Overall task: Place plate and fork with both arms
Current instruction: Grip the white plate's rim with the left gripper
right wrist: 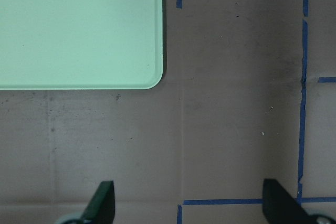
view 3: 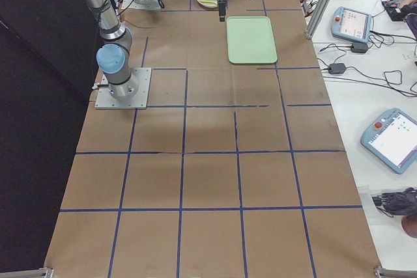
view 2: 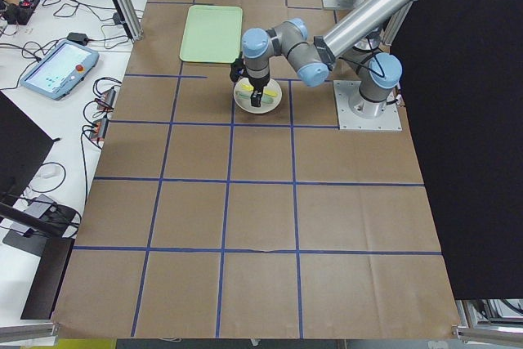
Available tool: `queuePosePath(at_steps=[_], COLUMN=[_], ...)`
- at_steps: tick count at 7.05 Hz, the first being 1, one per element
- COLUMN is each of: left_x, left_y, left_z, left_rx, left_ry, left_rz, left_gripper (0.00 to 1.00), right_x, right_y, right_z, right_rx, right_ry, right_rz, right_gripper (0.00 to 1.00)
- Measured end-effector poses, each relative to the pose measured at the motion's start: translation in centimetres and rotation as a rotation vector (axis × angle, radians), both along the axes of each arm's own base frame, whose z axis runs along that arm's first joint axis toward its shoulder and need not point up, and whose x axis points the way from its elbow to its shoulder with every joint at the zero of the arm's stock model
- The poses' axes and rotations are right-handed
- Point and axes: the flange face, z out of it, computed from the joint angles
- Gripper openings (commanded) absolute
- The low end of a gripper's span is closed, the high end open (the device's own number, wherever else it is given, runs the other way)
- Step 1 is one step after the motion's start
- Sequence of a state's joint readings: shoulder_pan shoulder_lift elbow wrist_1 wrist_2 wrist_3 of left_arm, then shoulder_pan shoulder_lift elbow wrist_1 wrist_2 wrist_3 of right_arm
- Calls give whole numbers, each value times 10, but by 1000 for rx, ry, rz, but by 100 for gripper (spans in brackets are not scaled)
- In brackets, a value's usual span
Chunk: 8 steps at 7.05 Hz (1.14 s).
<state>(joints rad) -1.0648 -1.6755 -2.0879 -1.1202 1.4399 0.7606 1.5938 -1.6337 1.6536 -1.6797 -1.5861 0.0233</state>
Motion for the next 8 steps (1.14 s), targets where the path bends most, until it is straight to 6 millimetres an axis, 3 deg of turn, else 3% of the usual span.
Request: queuePosePath(at_steps=[3, 6, 8], left_x=[19, 28, 28], left_y=[-14, -20, -21], left_z=[-45, -64, -68], left_rx=[-26, -50, -53], left_ry=[79, 126, 149], left_rz=[2, 14, 32], left_gripper=[97, 93, 74], right_x=[0, 0, 0], right_y=[0, 0, 0], right_z=[0, 0, 0], right_rx=[0, 0, 0], right_ry=[0, 0, 0], right_rz=[0, -1, -1], right_gripper=[100, 100, 100])
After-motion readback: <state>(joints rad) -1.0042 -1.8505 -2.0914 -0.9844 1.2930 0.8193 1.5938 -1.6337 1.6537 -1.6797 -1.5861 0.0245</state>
